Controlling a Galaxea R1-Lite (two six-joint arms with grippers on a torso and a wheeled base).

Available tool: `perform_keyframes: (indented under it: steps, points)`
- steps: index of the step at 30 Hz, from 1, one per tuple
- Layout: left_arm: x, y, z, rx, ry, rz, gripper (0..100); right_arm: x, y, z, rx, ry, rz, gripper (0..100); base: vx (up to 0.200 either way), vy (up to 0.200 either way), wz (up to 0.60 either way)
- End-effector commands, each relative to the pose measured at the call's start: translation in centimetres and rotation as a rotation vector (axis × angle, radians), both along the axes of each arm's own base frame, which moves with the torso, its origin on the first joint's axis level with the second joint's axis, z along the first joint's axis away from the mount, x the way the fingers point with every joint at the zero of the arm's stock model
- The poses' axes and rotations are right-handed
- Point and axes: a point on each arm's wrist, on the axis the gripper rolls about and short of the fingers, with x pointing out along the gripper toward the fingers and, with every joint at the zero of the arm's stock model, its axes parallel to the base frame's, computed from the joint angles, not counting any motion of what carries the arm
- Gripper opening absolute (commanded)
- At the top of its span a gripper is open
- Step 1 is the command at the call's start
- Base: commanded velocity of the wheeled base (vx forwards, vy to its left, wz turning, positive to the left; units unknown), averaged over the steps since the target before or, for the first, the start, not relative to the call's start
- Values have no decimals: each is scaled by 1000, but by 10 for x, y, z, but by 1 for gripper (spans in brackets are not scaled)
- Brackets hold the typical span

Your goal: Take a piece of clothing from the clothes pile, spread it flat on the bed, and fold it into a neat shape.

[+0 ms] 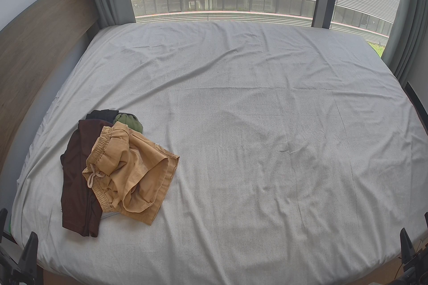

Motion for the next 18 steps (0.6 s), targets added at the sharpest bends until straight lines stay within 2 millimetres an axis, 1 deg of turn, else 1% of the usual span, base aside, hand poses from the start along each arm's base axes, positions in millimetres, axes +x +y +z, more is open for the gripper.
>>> perform_keyframes:
  steps: [1, 7, 8, 11, 12, 13, 14, 15, 16, 18]
  points:
    - [15, -1, 20, -83, 94, -110, 100, 1, 0, -5, -4, 8, 0, 100, 0, 0, 0]
    - [34, -4, 38, -162, 183, -149, 100, 1, 0, -5, -4, 8, 1, 100, 0, 0, 0]
    - [39, -5, 44, -177, 199, -158, 100, 1, 0, -5, -4, 8, 0, 100, 0, 0, 0]
    - [53, -8, 59, -187, 205, -170, 100, 1, 0, -5, -2, 8, 0, 100, 0, 0, 0]
    - [53, -8, 59, -187, 205, -170, 100, 1, 0, -5, -2, 8, 0, 100, 0, 0, 0]
    - [64, -9, 69, -188, 204, -172, 100, 1, 0, -5, -2, 8, 0, 100, 0, 0, 0]
    - [64, -9, 69, -188, 204, -172, 100, 1, 0, -5, -2, 8, 0, 100, 0, 0, 0]
    - [75, -11, 75, -188, 217, -172, 100, 1, 0, -5, 1, 8, 0, 100, 0, 0, 0]
    - [78, -11, 76, -186, 223, -173, 100, 1, 0, -5, 1, 8, 0, 100, 0, 0, 0]
    - [95, -14, 80, -185, 251, -176, 100, 1, 0, -5, -1, 8, 3, 100, 0, 0, 0]
